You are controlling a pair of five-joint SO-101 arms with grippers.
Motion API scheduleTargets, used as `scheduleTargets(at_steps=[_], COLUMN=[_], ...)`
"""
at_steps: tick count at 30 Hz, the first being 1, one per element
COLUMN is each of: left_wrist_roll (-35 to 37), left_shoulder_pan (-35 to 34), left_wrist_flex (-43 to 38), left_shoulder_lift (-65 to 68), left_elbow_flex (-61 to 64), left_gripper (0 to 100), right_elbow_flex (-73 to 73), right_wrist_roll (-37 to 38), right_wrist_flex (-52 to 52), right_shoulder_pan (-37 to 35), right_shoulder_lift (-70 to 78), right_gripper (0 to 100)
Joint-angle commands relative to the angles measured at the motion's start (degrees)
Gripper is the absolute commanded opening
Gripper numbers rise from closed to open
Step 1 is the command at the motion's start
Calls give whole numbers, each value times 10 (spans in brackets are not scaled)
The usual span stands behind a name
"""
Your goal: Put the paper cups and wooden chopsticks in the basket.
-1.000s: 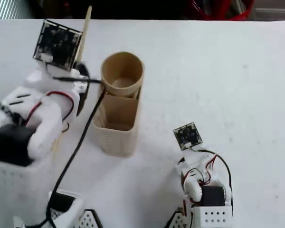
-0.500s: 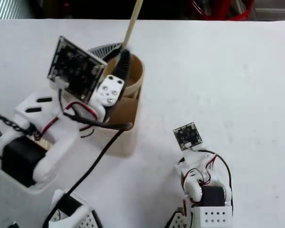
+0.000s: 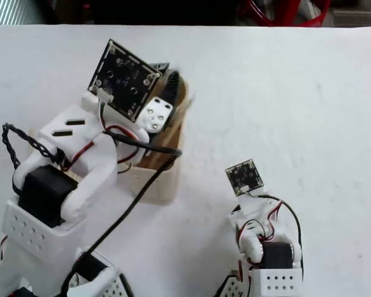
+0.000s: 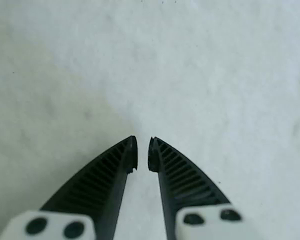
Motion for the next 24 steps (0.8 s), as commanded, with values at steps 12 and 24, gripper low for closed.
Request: scheduleTargets(at_steps=[12, 24], left_wrist_roll=[6, 34], left_shoulder_pan=[-305, -421], left_wrist_flex=[91, -92], left_shoulder_lift=[-145, 145], left_elbow_flex=[8, 335], left_gripper=[28, 159], right_elbow_flex=[5, 5], right_wrist_roll=[4, 4], right_wrist_flex=[3, 3], right_shoulder_pan=[7, 7], right_shoulder_lift=[-4, -4], right_gripper=[53, 53])
